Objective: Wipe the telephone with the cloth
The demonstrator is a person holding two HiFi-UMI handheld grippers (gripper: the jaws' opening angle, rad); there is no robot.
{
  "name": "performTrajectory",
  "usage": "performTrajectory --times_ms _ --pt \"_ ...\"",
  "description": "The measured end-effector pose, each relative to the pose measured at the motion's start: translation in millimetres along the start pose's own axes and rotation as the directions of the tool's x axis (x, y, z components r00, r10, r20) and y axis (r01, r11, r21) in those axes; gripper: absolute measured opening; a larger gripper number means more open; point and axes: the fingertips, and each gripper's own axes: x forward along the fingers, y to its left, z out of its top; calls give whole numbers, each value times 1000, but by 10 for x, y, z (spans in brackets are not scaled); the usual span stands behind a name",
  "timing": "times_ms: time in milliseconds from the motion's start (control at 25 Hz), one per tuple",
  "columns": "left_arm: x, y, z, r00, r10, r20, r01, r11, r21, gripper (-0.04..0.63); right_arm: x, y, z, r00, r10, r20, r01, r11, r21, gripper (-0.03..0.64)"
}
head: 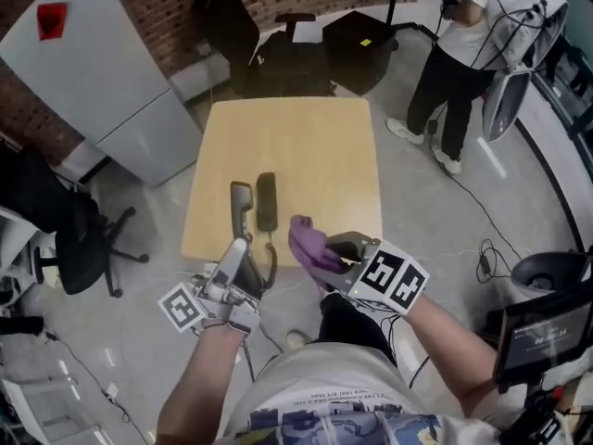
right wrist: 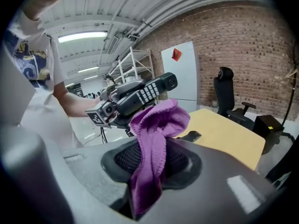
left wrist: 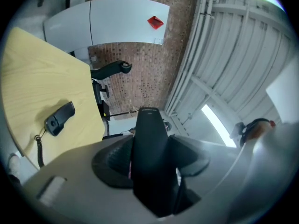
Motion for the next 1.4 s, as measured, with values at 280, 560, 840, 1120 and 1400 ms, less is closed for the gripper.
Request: performTrajectory --times_ms 280,560,840,1120,1400 --pt "89 538 202 966 259 3 -257 955 149 255 20 -539 155 999 -21 45 19 998 61 107" --pt "221 1184 389 864 504 10 -477 811 338 255 15 -908 175 1000 -13 27 11 997 74 107" --pt "267 1731 463 715 697 46 -613 594 521 255 11 -1150 103 1000 20 9 -21 994 112 107" --pt "238 2330 402 517 851 92 -656 324 682 256 -112 -1334 -71 997 73 -5 -71 987 143 107" --pt "174 2676 390 403 910 101 -607 183 773 256 -151 -1442 -201 996 88 -20 -84 983 163 107"
